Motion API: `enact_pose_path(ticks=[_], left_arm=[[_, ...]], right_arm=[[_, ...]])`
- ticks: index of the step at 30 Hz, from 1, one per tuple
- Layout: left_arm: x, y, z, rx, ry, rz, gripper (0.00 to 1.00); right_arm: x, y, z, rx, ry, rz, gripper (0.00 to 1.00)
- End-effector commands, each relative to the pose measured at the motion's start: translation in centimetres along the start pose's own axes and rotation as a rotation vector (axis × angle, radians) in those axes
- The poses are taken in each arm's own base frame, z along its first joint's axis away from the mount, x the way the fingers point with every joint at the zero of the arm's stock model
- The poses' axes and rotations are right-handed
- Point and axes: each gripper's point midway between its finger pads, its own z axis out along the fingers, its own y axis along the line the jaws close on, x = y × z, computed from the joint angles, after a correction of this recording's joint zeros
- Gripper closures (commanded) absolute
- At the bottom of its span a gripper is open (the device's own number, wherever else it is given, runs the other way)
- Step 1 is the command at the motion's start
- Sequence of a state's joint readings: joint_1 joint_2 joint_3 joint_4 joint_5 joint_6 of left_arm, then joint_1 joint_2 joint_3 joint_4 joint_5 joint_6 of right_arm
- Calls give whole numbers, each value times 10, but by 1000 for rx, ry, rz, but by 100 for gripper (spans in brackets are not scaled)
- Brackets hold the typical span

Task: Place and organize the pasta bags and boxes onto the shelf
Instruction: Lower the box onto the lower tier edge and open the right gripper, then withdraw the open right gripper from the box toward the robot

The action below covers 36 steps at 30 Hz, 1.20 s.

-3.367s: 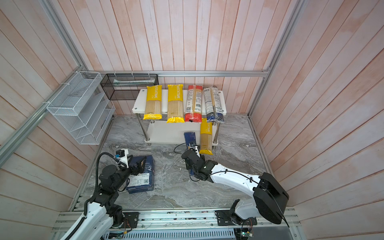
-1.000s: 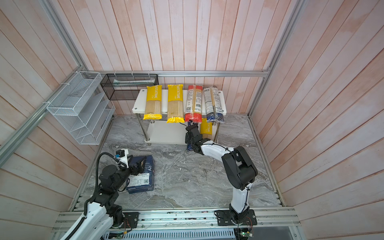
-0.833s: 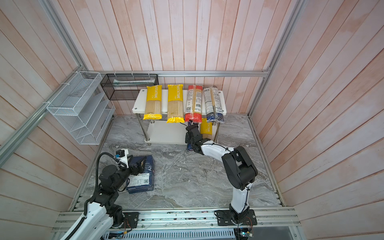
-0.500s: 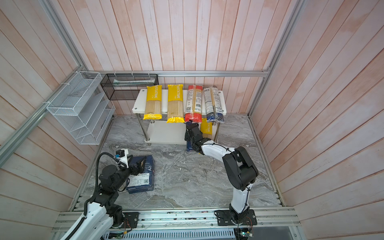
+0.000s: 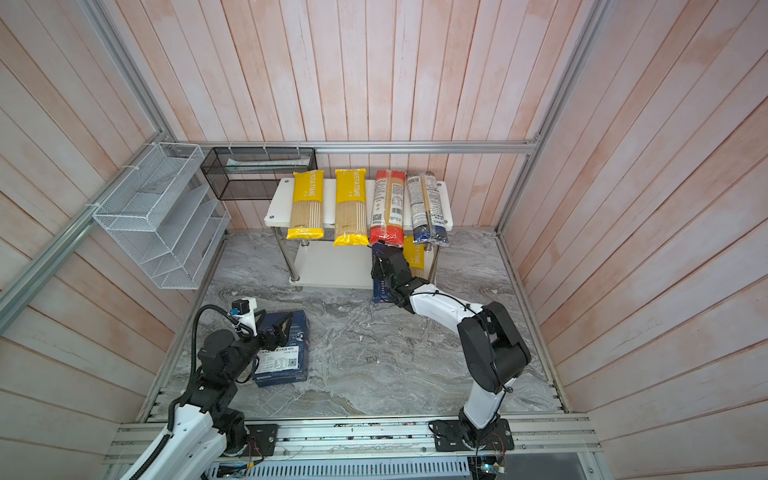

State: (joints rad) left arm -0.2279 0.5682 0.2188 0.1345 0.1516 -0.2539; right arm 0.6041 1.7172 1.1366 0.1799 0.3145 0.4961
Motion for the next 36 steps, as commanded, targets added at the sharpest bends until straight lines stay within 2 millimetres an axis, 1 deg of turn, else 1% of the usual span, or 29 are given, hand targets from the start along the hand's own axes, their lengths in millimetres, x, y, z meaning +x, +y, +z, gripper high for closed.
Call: enact_pose_path(ticks=[1,9,14,18,20,24,30,33,36], left_arm=[[-6,1,-1,-6,-20,12,0],[-7,0,-1,-4,-21,13,0],[-6,0,-1,-2,-20,15,0],[-6,0,-1,-4,-21,13,0],[-7,0,-2,-2,-24,15,0],[-6,0,-2,-3,-23,15,0],[-6,1,-2,-5,-23,13,0],[-7,0,-2,-6,-26,14,0],[-7,0,-2,-5,-25,13,0]], right_arm=[[6,6,-18,-27,23,-31,44],[36,21,-57,-136,173,-122,44],[50,18,-80,-178,214,-124,44],[60,23,-96,-241,268,-123,44],[70,24,-101,-269,304,-131,44],[87,18,-105,-274,333,-139,44],[108,13,-98,-273,371,-134,44],[114,15,-95,-287,379,-132,44],[115,17,-92,-292,377,-128,44]])
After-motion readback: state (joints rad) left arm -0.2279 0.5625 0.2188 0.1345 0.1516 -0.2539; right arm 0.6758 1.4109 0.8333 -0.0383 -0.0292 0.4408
